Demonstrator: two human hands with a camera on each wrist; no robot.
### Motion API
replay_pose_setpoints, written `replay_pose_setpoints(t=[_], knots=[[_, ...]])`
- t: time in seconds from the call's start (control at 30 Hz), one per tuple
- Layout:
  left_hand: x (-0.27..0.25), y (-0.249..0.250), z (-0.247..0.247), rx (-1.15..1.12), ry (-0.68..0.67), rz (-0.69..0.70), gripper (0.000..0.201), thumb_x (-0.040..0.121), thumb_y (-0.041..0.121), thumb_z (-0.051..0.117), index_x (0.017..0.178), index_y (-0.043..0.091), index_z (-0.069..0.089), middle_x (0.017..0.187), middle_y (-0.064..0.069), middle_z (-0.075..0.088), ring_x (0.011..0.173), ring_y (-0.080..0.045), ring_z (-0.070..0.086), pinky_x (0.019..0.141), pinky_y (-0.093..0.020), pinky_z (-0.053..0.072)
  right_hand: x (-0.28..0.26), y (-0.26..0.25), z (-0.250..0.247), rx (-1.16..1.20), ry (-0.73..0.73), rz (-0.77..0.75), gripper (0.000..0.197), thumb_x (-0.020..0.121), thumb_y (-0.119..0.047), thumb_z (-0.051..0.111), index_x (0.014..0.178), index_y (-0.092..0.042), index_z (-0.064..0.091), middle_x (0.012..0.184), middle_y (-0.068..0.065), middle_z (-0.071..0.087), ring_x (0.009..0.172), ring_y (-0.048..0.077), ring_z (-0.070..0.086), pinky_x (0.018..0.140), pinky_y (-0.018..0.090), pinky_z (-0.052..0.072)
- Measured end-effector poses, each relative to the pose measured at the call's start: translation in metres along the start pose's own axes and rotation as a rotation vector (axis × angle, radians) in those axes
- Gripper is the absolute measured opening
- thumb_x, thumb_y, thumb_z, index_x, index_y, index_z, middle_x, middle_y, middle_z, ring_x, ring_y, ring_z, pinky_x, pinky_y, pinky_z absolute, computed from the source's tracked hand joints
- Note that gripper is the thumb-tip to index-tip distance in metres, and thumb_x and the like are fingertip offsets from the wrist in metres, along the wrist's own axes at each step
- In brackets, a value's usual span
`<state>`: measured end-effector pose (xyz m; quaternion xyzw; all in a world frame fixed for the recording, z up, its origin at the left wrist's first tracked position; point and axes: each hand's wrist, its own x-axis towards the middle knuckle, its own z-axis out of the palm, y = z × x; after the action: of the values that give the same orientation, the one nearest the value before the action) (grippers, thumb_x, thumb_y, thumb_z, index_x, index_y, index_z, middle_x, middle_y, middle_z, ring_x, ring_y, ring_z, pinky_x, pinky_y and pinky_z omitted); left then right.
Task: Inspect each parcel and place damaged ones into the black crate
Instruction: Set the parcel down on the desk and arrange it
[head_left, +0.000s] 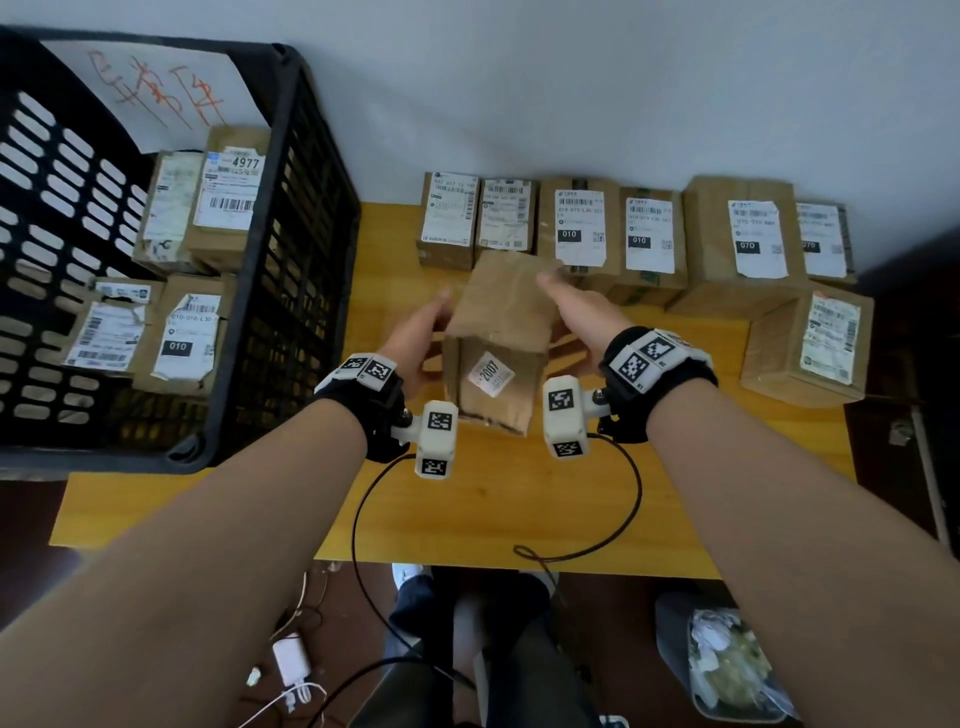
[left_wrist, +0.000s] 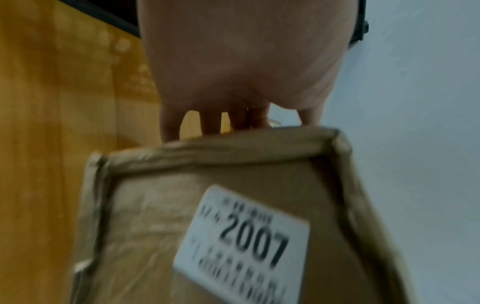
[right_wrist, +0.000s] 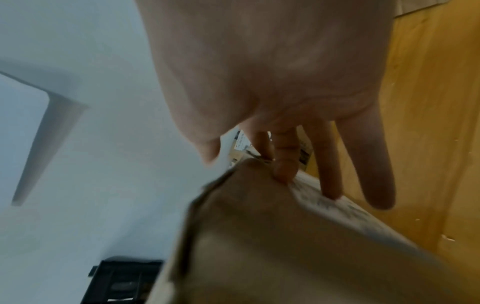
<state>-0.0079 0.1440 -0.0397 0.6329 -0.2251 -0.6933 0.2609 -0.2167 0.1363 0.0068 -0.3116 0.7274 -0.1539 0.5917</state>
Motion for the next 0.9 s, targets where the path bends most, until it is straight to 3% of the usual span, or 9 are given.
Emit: replay_pose_setpoints(t=[0.07,0.17,0.33,0.43,0.53,0.63,0.73,0.8,0.9], knots=[[-0.001,0.002,0.001,0.006,0.015,0.058,0.013,0.1,0.027,0.062,0.111,0.022,0.067,0.087,0.005,0.075,0.099,-0.02,0.068,0.073,-0.038,0.053,0.002,0.0,0.002,0.034,-0.011,-0.095,0.042,0.1,-0.037,0.064,0.138,-0.02,0.06,0.125,0.007,0.069,0.099,0.024,0.068,0.08,0.041,0.059],[-0.001,0.002,-0.002,-0.058,0.02,0.106,0.043,0.091,-0.002,0.05,0.114,0.029,0.069,0.087,0.002,0.075,0.097,-0.016,0.069,0.078,-0.043,0.059,0.004,0.003,0.003,0.159,-0.013,-0.122,0.047,0.092,-0.005,0.062,0.134,-0.024,0.063,0.119,0.009,0.071,0.098,0.028,0.069,0.084,0.054,0.062],[0.005,-0.002,-0.004,-0.252,0.069,0.095,0.021,0.104,0.02,0.048,0.089,0.016,0.063,0.088,0.001,0.074,0.105,-0.022,0.067,0.083,-0.046,0.058,0.006,0.008,0.005,0.258,0.096,-0.162,0.045,0.088,0.018,0.041,0.101,-0.014,0.069,0.105,0.01,0.07,0.096,0.028,0.07,0.087,0.056,0.061],[0.004,0.001,-0.003,-0.157,0.025,0.088,0.037,0.1,0.054,0.058,0.095,0.019,0.066,0.105,0.002,0.076,0.107,-0.021,0.07,0.085,-0.046,0.059,0.005,0.006,0.007,0.295,0.127,-0.145,0.04,0.097,0.016,0.04,0.099,-0.012,0.068,0.105,0.011,0.071,0.092,0.029,0.069,0.09,0.054,0.06],[0.008,-0.002,0.002,-0.018,0.068,0.12,0.022,0.093,0.027,0.077,0.105,0.019,0.061,0.122,-0.004,0.07,0.116,-0.023,0.066,0.074,-0.037,0.059,0.008,0.008,0.01,0.276,0.107,-0.105,0.034,0.099,0.011,0.042,0.103,-0.012,0.066,0.108,0.016,0.072,0.091,0.029,0.069,0.089,0.055,0.06],[0.016,-0.006,0.007,0.092,0.113,0.125,0.031,0.088,0.011,0.081,0.11,0.019,0.059,0.122,-0.004,0.068,0.113,-0.022,0.066,0.07,-0.036,0.058,0.012,0.012,0.012,0.074,0.093,-0.095,0.03,0.1,-0.003,0.049,0.119,-0.016,0.067,0.116,0.012,0.071,0.098,0.032,0.072,0.085,0.054,0.062],[0.024,-0.011,0.007,0.117,0.098,0.08,0.046,0.085,0.014,0.085,0.123,0.017,0.059,0.125,-0.003,0.069,0.115,-0.023,0.067,0.08,-0.045,0.06,0.011,0.009,0.011,-0.139,0.236,-0.327,0.034,0.099,-0.012,0.053,0.131,-0.018,0.065,0.126,0.001,0.067,0.103,0.018,0.067,0.089,0.04,0.06],[0.026,-0.012,0.008,0.111,0.094,0.063,0.05,0.085,0.015,0.085,0.128,0.016,0.059,0.126,-0.003,0.07,0.115,-0.024,0.068,0.079,-0.044,0.058,0.006,0.004,0.012,-0.288,0.304,-0.576,0.03,0.1,-0.015,0.054,0.123,-0.02,0.072,0.123,-0.005,0.069,0.084,0.0,0.062,0.078,0.021,0.053],[0.025,-0.012,0.01,0.097,0.083,0.045,0.045,0.088,0.013,0.081,0.128,0.015,0.061,0.124,-0.004,0.071,0.113,-0.024,0.068,0.075,-0.041,0.055,0.008,0.002,0.019,-0.596,0.172,-0.656,0.029,0.102,-0.026,0.053,0.116,-0.022,0.078,0.115,-0.002,0.077,0.066,-0.003,0.061,0.07,0.019,0.054]])
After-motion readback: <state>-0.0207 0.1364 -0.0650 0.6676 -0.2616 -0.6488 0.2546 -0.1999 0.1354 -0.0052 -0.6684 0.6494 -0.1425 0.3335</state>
